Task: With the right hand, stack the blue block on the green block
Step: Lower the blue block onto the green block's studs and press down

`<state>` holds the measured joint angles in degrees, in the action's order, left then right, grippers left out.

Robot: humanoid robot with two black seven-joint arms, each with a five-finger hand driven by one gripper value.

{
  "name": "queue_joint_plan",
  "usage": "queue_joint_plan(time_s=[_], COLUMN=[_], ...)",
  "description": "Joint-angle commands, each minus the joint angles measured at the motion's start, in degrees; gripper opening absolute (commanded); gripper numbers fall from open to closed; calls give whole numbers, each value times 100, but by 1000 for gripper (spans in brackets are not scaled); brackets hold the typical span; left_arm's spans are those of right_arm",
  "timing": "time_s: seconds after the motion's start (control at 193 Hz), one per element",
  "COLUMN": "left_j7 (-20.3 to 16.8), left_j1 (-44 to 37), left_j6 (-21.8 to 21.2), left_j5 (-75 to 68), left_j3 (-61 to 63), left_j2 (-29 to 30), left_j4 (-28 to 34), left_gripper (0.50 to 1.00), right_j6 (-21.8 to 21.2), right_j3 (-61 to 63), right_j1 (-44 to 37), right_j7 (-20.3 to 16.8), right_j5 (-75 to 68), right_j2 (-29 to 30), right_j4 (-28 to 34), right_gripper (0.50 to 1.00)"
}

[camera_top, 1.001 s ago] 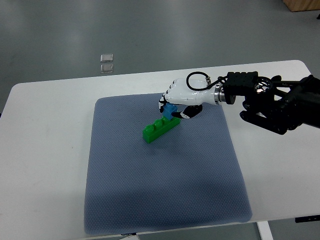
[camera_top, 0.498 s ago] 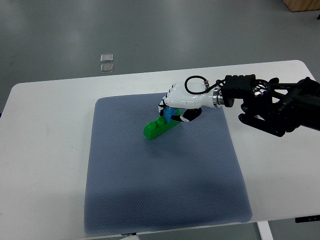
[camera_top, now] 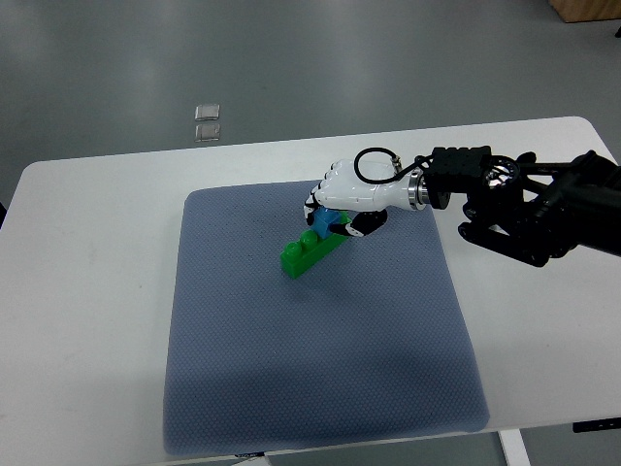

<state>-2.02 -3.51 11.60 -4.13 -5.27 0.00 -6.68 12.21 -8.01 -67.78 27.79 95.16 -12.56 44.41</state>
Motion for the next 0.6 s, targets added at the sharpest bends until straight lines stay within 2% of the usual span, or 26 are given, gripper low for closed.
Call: queue_joint_plan(time_s=[0.0,0.596], left_j7=[0,0], left_j1=[0,0], left_j6=[0,0], left_j5=[0,0], left_j3=[0,0], left_j2=[0,0], left_j4=[0,0], left_gripper=[1000,1000], right_j6=[1,18], right_j3=[-34,-113], right_j1=[11,55], right_j7=[-11,-11], right_j5=[12,100], right_j2=[34,43], right_j4=[-47,-82], right_gripper=[500,500])
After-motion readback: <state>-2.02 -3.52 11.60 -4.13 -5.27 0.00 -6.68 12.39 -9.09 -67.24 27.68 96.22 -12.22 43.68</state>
